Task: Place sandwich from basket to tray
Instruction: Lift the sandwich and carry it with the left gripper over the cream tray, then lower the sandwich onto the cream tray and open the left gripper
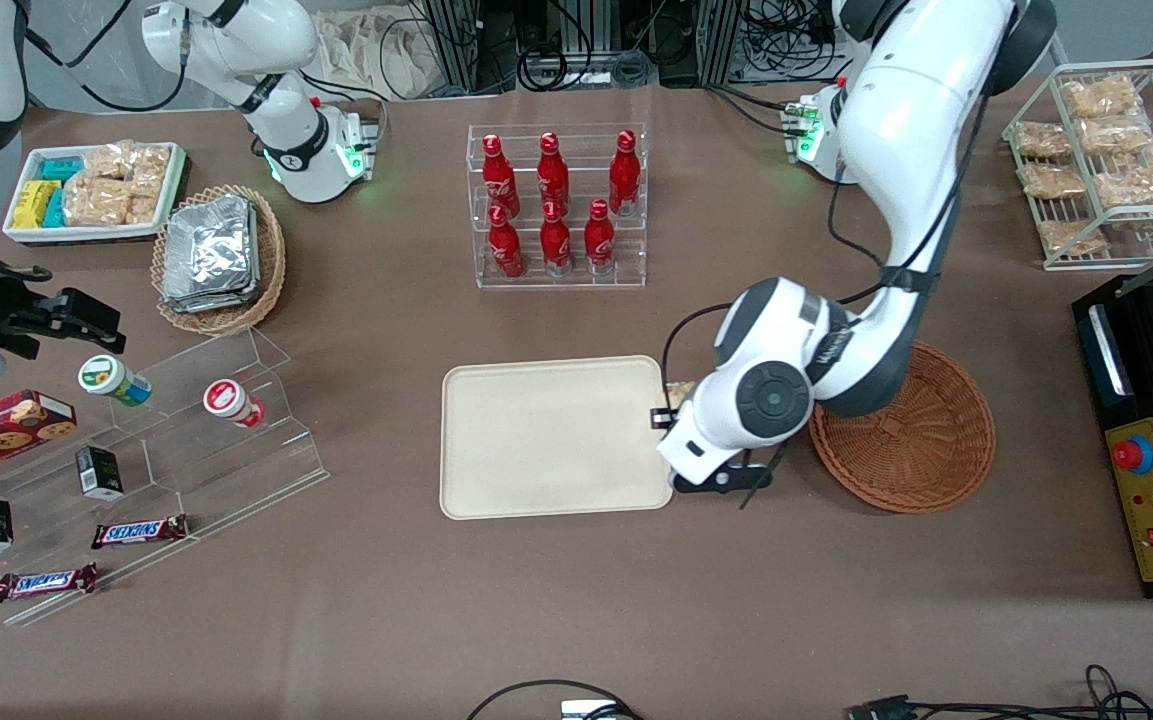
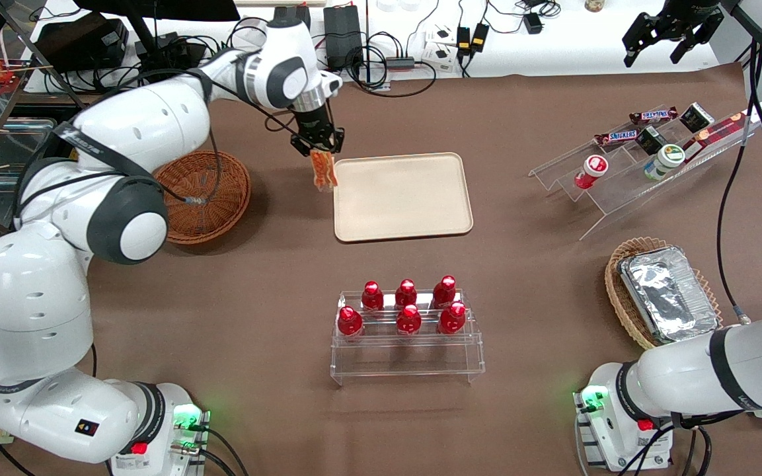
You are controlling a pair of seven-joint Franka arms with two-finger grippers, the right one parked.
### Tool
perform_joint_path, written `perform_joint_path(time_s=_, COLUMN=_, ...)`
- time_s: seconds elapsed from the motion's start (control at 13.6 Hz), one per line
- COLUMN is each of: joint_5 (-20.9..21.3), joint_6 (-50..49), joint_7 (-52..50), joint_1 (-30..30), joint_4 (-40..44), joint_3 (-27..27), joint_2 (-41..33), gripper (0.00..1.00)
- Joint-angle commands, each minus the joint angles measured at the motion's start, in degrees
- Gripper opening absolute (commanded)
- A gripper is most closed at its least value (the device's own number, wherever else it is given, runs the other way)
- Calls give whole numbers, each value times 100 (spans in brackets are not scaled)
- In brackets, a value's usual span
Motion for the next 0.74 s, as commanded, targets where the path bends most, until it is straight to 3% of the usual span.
perform_joint_path(time_s=0.0, joint_5=-61, joint_6=323, joint_7=-257, joint_1=-316, joint_4=274, joint_3=71, joint_2=431, gripper=0)
perform_joint_path(time_s=0.51, joint_5=53, joint_6=685, joint_7=-381, joint_1=-581, joint_4=178, joint_3=97, joint_2=731, gripper=0)
perform_joint_path(time_s=0.66, joint_5=395, joint_6=685, joint_7=-320, joint_1=-572, joint_4=160, joint_3=97, joint_2=731, gripper=0)
